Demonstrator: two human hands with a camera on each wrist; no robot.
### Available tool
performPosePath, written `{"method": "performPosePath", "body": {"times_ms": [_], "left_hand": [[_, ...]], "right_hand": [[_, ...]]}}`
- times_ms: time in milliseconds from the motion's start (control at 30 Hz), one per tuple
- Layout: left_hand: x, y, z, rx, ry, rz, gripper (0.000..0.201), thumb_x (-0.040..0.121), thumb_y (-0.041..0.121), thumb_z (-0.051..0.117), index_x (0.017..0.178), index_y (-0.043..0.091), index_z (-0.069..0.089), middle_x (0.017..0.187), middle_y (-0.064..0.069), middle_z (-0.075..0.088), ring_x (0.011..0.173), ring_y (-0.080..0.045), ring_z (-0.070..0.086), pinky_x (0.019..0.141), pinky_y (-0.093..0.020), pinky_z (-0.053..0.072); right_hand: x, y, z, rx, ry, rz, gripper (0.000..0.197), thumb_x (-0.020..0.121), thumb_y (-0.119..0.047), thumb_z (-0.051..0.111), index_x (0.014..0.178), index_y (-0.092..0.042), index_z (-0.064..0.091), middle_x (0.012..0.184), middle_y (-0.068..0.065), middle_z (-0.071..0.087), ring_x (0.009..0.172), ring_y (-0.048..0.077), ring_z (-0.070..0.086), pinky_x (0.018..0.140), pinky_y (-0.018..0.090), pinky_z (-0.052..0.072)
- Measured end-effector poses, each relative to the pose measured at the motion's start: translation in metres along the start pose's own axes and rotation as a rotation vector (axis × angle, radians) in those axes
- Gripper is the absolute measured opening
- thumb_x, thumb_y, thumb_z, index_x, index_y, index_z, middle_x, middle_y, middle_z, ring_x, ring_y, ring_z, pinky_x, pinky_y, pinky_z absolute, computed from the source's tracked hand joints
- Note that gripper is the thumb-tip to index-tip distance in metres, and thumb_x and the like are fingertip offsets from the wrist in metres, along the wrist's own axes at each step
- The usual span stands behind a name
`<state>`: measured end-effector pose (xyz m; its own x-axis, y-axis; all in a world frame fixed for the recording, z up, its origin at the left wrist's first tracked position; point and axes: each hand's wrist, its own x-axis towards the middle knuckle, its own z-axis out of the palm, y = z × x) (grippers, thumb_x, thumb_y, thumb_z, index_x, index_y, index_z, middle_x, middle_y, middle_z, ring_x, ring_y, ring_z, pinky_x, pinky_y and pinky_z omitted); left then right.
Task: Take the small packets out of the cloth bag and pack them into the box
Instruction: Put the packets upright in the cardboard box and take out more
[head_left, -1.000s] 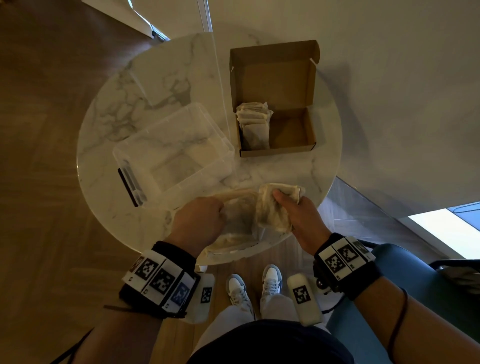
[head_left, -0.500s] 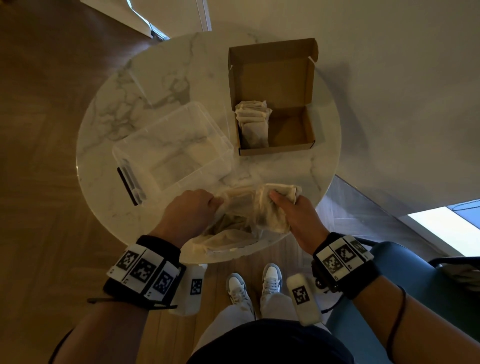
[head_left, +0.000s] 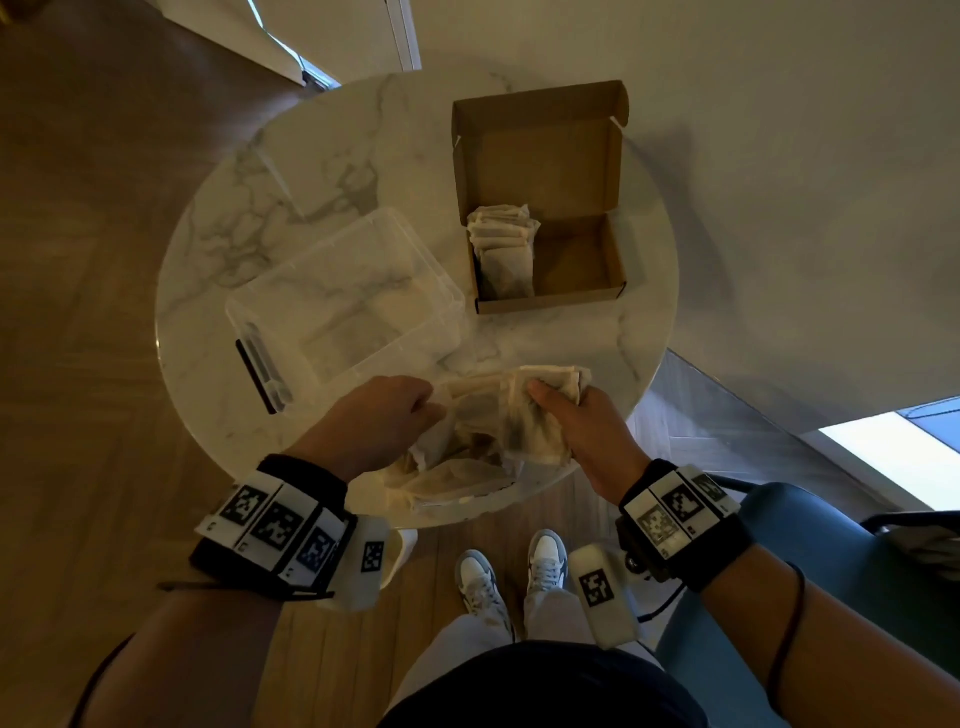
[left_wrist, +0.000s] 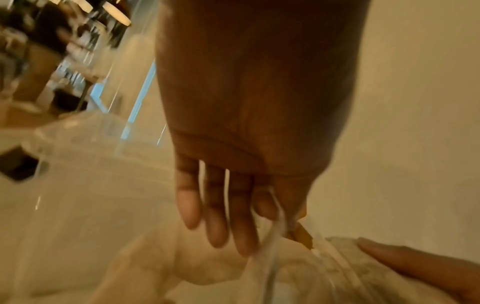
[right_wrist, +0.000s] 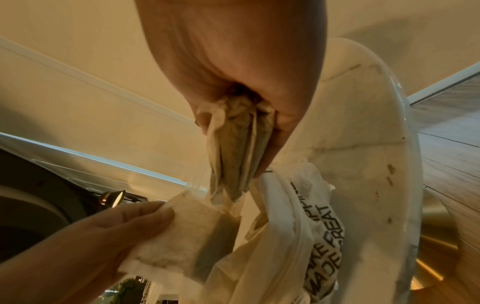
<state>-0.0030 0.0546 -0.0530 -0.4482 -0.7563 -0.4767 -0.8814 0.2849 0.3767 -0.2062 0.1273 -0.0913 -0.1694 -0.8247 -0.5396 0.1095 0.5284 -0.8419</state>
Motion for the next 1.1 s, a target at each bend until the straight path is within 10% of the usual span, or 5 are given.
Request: {"method": "performPosePath", "body": {"times_ms": [433,533,633,767,1100], "left_hand": [[-0.021,0.044,-0.024,-1.129,0.136,0.276,0.014,0.091,0.015,0.058,0.078,0.015,0.053,0.069,0.005,0.058,0.064,-0.009,0.054,0.058,-0.020,0.045],[-0.015,0.054,-0.022,-0.946,0.154,0.238,0.014,0.095,0.014,0.056,0.083,0.007,0.056,0.069,0.003,0.060,0.063,-0.006,0.053,0.060,-0.017,0.043],[-0.006,0.060,-0.011,-0.615,0.249,0.187,0.013,0.094,0.019,0.059,0.087,0.008,0.062,0.074,0.000,0.064,0.064,-0.002,0.055,0.061,-0.015,0.042],[0.001,0.064,-0.003,-0.532,0.347,0.121,0.010,0.091,0.023,0.062,0.085,0.016,0.066,0.080,0.006,0.064,0.075,-0.004,0.057,0.065,-0.017,0.042],[0.011,0.066,0.000,-0.658,0.414,0.031,0.008,0.088,0.025,0.066,0.086,0.018,0.068,0.085,0.006,0.063,0.075,-0.004,0.055,0.064,-0.014,0.040]], "right_hand": [[-0.006,-0.010,0.002,0.083,-0.077,0.064,0.023,0.098,0.001,0.036,0.107,-0.002,0.057,0.082,0.014,0.061,0.076,0.015,0.069,0.065,0.020,0.053],[-0.013,-0.016,0.003,0.230,-0.162,0.104,0.032,0.099,0.004,0.031,0.128,0.012,0.042,0.078,0.013,0.056,0.053,-0.005,0.063,0.050,0.010,0.047],[-0.012,-0.024,0.008,0.310,-0.182,0.150,0.038,0.102,-0.013,0.034,0.133,0.007,0.043,0.125,0.031,0.055,0.096,0.026,0.065,0.070,0.028,0.049],[-0.011,-0.025,0.007,0.424,-0.277,0.168,0.058,0.092,-0.054,0.027,0.111,-0.012,0.062,0.101,0.007,0.072,0.091,0.017,0.069,0.079,0.028,0.057],[-0.007,-0.017,0.005,0.266,-0.303,0.005,0.023,0.093,-0.023,0.054,0.112,-0.013,0.062,0.107,0.008,0.071,0.097,0.020,0.069,0.080,0.028,0.058]]}}
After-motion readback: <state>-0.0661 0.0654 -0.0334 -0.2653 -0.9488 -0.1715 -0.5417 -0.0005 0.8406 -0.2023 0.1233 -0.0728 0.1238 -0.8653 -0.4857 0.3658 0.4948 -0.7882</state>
